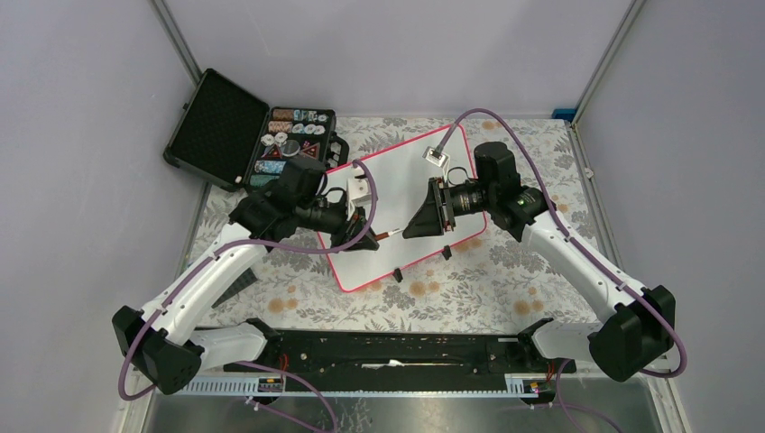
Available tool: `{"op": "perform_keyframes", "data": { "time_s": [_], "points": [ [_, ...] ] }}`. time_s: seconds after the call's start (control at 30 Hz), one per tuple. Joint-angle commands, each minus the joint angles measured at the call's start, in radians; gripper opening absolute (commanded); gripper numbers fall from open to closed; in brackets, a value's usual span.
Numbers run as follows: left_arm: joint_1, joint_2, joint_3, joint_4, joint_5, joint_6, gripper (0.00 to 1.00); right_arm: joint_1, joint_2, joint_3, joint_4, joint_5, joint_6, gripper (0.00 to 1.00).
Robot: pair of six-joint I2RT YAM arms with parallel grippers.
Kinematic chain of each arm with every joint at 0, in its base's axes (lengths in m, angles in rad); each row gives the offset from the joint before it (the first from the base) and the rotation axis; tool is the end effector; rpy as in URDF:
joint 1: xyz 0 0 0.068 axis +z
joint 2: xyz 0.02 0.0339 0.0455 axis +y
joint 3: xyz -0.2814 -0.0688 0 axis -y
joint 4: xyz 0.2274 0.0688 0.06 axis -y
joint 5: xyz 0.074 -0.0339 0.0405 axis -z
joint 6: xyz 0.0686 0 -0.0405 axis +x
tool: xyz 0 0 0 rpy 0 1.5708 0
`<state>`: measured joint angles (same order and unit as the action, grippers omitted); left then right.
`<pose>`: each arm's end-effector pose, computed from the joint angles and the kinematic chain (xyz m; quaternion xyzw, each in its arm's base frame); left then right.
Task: Write a sentence on the whiteboard
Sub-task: Open the whiteboard marker at the center of the board.
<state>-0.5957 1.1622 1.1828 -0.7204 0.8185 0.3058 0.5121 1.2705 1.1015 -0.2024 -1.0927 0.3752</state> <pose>0.1596 -0.1687 0.3586 0.5135 0.6756 -0.4129 0.3309 0.2050 0.1851 0.3649 -0.3408 0.6836 0.5944 0.2514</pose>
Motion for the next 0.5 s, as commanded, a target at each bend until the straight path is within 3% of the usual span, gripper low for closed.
{"op": "perform_keyframes", "data": {
  "time_s": [0.0,0.1,0.47],
  "points": [
    [-0.007,0.009,0.031,0.015,0.006,0.008,0.0,0.005,-0.015,0.006,0.028,-0.029,0.012,0.38],
    [-0.007,0.007,0.04,0.006,0.022,0.018,0.0,0.005,-0.015,0.001,0.027,-0.029,0.008,0.43],
    [-0.009,0.016,0.034,-0.013,0.048,0.027,0.0,0.007,-0.008,0.011,0.004,-0.018,-0.016,0.43]
  ]
}}
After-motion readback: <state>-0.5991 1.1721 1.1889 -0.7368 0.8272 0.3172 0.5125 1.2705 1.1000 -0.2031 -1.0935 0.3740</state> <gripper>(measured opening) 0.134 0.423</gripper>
